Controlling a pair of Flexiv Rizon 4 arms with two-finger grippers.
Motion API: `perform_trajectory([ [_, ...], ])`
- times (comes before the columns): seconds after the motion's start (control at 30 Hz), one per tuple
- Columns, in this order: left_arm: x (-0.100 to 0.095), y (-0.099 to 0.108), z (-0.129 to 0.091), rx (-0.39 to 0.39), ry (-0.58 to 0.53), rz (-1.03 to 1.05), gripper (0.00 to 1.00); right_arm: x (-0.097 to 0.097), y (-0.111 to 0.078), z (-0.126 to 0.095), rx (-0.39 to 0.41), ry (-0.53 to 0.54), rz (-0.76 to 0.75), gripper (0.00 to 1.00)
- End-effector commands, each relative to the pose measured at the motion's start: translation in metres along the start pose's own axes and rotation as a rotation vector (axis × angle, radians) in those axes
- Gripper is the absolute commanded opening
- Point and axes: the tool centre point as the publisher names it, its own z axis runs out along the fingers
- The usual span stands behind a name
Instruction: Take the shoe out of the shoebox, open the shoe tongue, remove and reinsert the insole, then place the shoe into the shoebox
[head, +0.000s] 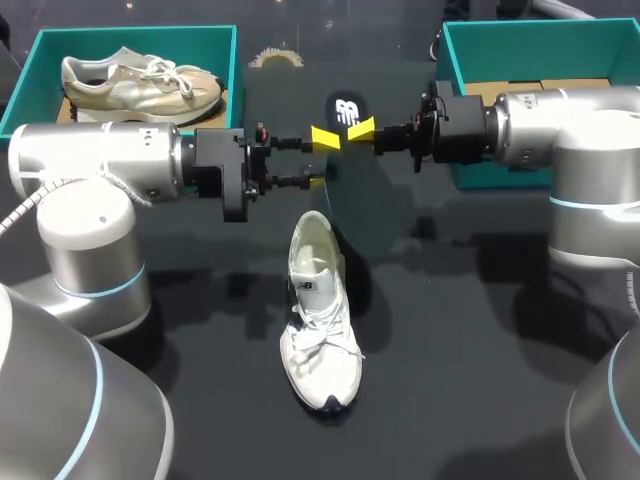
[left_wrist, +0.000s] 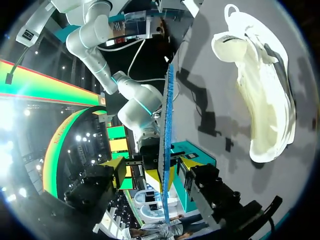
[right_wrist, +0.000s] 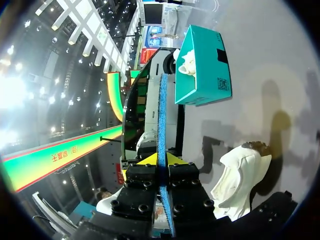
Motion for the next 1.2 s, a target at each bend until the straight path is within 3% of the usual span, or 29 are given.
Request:
perform_trajectory([
  [0.03,0.003,0.000,0.006,-0.002,0.000,0.002,0.51,-0.002,-0.002,0.002,-0.004,-0.005,0.011,0.00],
  [0.3,0.008,-0.002,0.008,-0.003,0.010,-0.003,0.38,-0.001,-0.003,0.006,-0.001,-0.002,0.018,0.00],
  [0.77,0.012,-0.002,0.013,0.010,0.022,-0.004,0.33,-0.002,-0.003,0.009,0.002,0.005,0.022,0.00],
  [0.97,0.013,0.000,0.016,0.006,0.025,-0.004,0.18,-0.002,-0.004,0.010,0.005,0.006,0.022,0.00],
  [1.07,0.015,0.000,0.018,0.002,0.024,-0.008,0.00,-0.002,-0.004,0.010,0.005,0.007,0.024,0.00],
  [1.2,0.016,0.001,0.020,-0.001,0.021,-0.011,0.00,-0.002,-0.004,0.010,0.005,0.008,0.026,0.00],
])
